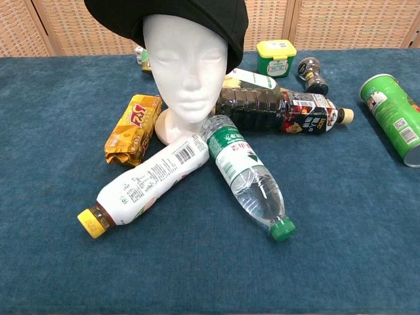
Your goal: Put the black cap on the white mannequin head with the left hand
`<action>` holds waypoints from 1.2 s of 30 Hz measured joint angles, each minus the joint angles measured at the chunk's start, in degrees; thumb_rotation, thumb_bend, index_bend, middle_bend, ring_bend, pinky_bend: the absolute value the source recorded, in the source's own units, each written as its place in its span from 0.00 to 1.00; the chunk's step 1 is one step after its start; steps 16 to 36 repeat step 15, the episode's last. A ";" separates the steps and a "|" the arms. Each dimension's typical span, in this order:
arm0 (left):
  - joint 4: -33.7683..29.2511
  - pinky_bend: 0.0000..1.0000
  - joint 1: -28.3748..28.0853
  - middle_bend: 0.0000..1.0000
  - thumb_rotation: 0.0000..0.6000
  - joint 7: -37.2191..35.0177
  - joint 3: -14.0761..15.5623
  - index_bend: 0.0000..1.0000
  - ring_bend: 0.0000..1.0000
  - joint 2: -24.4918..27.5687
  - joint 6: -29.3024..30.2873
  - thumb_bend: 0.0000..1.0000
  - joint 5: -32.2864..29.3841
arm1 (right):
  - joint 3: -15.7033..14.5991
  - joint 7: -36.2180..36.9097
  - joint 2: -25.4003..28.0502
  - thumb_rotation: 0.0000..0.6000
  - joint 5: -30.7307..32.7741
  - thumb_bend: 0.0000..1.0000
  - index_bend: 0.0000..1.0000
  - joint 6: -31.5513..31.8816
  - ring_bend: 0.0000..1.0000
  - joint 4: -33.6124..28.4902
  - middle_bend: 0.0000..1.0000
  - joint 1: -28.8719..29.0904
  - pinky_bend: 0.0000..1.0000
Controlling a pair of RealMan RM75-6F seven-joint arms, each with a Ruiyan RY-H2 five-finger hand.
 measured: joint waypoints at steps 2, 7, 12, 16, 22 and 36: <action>0.08 0.47 2.15 0.26 1.00 -0.37 0.47 0.46 0.16 0.36 1.92 0.16 -0.90 | -0.09 -0.45 0.20 1.00 -0.01 0.12 0.45 -0.65 0.48 -0.39 0.46 0.31 0.50; 0.51 0.48 8.28 0.29 1.00 -1.39 2.19 0.49 0.19 1.04 7.13 0.16 -1.88 | -0.27 -1.32 0.68 1.00 -0.36 0.12 0.45 -1.60 0.48 -1.47 0.46 1.06 0.50; 0.44 0.48 13.23 0.29 1.00 -2.96 4.20 0.50 0.20 2.22 9.51 0.16 -2.63 | -0.37 -1.72 0.63 1.00 -0.46 0.12 0.45 -2.19 0.48 -1.77 0.46 1.52 0.50; 0.40 0.48 15.30 0.29 1.00 -4.11 4.98 0.50 0.20 2.92 9.95 0.16 -2.96 | -0.35 -1.96 0.60 1.00 -0.50 0.12 0.45 -2.40 0.48 -1.94 0.46 1.78 0.50; 0.40 0.48 15.30 0.29 1.00 -4.11 4.98 0.50 0.20 2.92 9.95 0.16 -2.96 | -0.35 -1.96 0.60 1.00 -0.50 0.12 0.45 -2.40 0.48 -1.94 0.46 1.78 0.50; 0.40 0.48 15.30 0.29 1.00 -4.11 4.98 0.50 0.20 2.92 9.95 0.16 -2.96 | -0.35 -1.96 0.60 1.00 -0.50 0.12 0.45 -2.40 0.48 -1.94 0.46 1.78 0.50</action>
